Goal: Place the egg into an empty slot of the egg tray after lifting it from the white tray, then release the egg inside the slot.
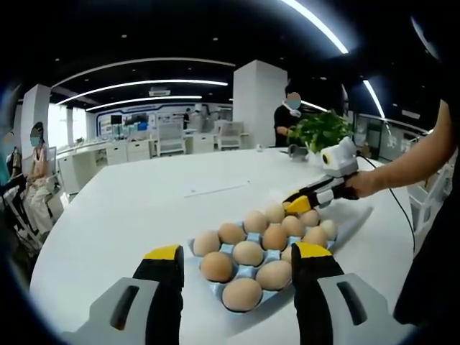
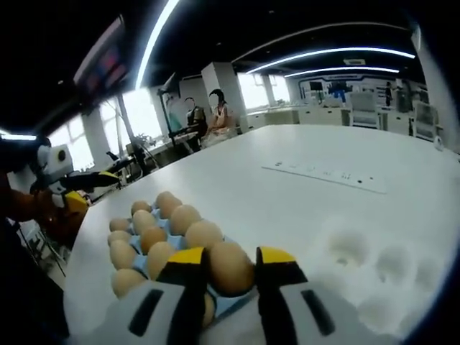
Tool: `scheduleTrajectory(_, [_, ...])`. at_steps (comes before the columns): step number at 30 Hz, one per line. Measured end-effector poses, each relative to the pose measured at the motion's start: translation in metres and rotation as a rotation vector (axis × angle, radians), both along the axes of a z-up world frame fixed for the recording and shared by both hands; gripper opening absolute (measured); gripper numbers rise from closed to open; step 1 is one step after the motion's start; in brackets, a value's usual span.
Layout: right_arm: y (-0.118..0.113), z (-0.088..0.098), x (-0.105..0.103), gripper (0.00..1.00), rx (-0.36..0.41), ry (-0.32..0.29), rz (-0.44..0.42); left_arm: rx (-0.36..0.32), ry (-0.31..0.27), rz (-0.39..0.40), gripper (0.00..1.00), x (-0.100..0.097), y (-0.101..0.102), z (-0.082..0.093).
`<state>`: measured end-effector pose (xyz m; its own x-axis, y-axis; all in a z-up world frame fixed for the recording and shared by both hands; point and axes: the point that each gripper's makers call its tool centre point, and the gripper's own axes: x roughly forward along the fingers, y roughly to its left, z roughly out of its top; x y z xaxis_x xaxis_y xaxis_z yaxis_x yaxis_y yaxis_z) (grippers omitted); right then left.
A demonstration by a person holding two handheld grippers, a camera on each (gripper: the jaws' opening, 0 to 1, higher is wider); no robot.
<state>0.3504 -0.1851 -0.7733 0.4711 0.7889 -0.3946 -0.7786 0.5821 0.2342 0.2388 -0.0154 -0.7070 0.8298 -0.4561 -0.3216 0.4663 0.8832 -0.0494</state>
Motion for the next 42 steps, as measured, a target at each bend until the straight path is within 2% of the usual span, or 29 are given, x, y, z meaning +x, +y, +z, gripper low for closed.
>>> scheduleTrajectory(4, [-0.006, 0.003, -0.001, 0.28, 0.020, -0.003, -0.012, -0.004, -0.002, -0.003, 0.61, 0.000, -0.001, 0.000])
scheduleTrajectory(8, [-0.014, 0.012, -0.002, 0.28, 0.073, 0.001, -0.042, -0.003, -0.004, -0.005, 0.61, -0.001, -0.001, 0.001])
scheduleTrajectory(11, [-0.021, 0.016, -0.004, 0.29, 0.078, -0.003, -0.051, -0.001, -0.005, -0.008, 0.61, -0.002, -0.002, 0.002])
scheduleTrajectory(15, [-0.030, 0.022, -0.011, 0.30, 0.088, -0.012, -0.054, -0.002, -0.009, -0.014, 0.61, -0.003, -0.004, 0.003])
scheduleTrajectory(18, [-0.033, 0.031, -0.019, 0.32, 0.129, -0.025, -0.035, -0.003, -0.012, -0.019, 0.61, -0.005, -0.005, 0.004])
scheduleTrajectory(24, [-0.029, 0.049, -0.043, 0.48, 0.195, -0.077, 0.072, -0.002, -0.015, -0.025, 0.61, -0.008, -0.006, 0.005])
scheduleTrajectory(27, [-0.031, 0.052, -0.057, 0.54, 0.190, -0.069, 0.106, -0.001, -0.017, -0.028, 0.61, -0.010, -0.007, 0.005])
scheduleTrajectory(28, [-0.032, 0.054, -0.059, 0.58, 0.196, -0.076, 0.117, -0.003, -0.016, -0.029, 0.61, -0.010, -0.008, 0.005])
scheduleTrajectory(30, [-0.033, 0.057, -0.064, 0.74, 0.201, -0.098, 0.124, -0.003, -0.017, -0.035, 0.61, -0.011, -0.009, 0.005])
scheduleTrajectory(31, [-0.034, 0.059, -0.068, 0.79, 0.205, -0.105, 0.131, -0.003, -0.018, -0.036, 0.61, -0.011, -0.009, 0.005])
scheduleTrajectory(34, [-0.033, 0.061, -0.080, 0.87, 0.216, -0.080, 0.158, -0.003, -0.020, -0.043, 0.61, -0.012, -0.011, 0.005])
scheduleTrajectory(36, [-0.032, 0.063, -0.088, 0.93, 0.210, -0.089, 0.182, -0.004, -0.021, -0.047, 0.61, -0.013, -0.012, 0.006])
scheduleTrajectory(39, [-0.032, 0.059, -0.103, 0.95, 0.172, -0.085, 0.229, -0.003, -0.024, -0.052, 0.61, -0.014, -0.013, 0.006])
scheduleTrajectory(42, [-0.033, 0.059, -0.111, 0.94, 0.183, -0.060, 0.239, -0.002, -0.026, -0.057, 0.60, -0.017, -0.014, 0.006])
